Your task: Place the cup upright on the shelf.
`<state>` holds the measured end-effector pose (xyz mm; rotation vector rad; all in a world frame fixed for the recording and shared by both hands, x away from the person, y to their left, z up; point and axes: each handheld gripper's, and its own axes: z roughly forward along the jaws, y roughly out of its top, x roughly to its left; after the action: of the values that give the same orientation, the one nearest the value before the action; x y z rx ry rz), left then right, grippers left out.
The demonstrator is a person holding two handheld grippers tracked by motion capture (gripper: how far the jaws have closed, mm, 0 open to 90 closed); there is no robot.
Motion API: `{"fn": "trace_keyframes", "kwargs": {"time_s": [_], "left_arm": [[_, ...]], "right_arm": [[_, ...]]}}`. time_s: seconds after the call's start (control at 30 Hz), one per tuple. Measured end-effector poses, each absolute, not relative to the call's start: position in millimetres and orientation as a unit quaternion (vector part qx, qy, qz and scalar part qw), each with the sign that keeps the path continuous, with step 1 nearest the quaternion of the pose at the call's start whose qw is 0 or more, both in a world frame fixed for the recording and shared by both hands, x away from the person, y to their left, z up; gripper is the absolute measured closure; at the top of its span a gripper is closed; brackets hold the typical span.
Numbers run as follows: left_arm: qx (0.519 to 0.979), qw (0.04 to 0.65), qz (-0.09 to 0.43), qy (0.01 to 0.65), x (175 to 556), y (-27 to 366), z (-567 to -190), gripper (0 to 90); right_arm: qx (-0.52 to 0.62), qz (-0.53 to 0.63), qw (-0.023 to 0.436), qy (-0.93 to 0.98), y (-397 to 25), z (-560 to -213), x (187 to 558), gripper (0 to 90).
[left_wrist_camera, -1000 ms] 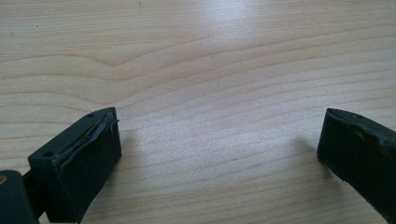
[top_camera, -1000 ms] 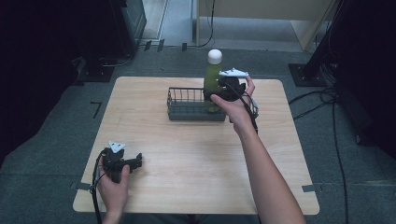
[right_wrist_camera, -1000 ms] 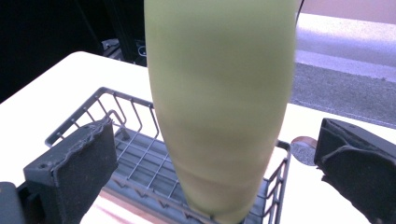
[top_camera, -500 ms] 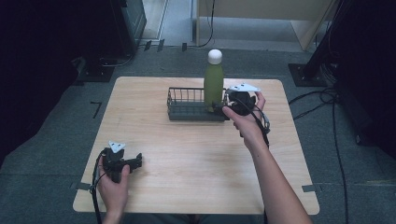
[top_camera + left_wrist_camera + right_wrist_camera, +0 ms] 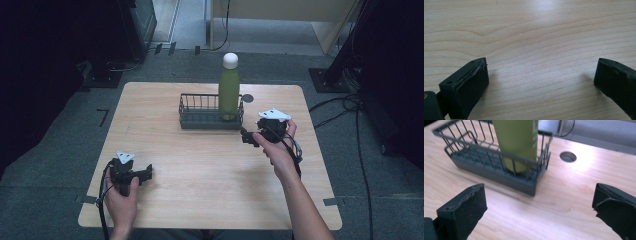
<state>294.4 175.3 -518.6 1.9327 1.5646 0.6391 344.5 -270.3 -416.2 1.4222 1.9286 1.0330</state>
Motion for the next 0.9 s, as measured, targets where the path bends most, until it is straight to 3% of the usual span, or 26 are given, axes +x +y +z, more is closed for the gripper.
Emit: {"fn": "trace_keyframes", "kwargs": {"time_s": [0.9], "left_arm": [[0.723, 0.283, 0.239, 0.583, 294, 175, -519, 0.0]], "right_arm": [[0.572, 0.344, 0.256, 0.699, -333, -473, 302, 0.0]]}}
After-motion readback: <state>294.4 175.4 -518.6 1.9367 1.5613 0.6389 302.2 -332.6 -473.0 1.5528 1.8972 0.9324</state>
